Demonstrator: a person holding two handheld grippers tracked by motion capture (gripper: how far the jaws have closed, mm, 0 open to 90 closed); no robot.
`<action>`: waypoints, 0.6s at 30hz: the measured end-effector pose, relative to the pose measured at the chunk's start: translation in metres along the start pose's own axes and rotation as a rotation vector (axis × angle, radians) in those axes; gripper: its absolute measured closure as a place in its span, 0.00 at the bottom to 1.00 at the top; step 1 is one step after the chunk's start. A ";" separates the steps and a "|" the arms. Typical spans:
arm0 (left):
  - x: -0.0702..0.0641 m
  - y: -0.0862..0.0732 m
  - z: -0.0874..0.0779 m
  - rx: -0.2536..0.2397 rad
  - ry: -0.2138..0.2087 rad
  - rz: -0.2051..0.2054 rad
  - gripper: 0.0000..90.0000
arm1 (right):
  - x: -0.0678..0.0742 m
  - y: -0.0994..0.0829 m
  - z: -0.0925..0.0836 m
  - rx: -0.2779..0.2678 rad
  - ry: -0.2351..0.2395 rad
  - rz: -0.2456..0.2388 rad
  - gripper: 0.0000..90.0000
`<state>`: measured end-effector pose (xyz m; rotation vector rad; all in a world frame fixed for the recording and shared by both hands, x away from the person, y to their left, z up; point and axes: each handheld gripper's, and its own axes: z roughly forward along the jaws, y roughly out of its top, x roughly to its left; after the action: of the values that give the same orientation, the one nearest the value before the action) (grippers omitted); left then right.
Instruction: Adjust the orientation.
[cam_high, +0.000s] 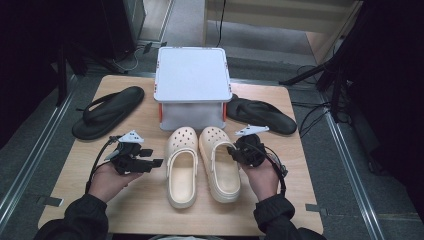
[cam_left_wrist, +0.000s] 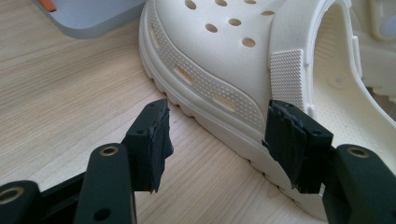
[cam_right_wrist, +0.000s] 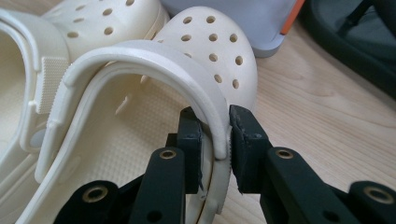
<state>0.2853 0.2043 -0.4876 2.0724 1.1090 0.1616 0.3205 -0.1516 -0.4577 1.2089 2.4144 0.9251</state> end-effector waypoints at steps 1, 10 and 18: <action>0.000 0.000 0.000 -0.001 0.001 -0.003 0.45 | 0.004 0.000 0.002 0.005 -0.022 -0.024 0.85; 0.000 0.000 0.001 0.008 -0.003 0.000 0.45 | 0.013 -0.001 0.008 0.008 -0.033 -0.043 0.83; 0.001 0.000 0.002 0.007 -0.004 -0.002 0.45 | 0.012 -0.003 0.011 0.017 0.010 -0.022 0.78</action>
<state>0.2864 0.2038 -0.4889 2.0770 1.1113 0.1524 0.3171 -0.1390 -0.4672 1.1834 2.4432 0.9075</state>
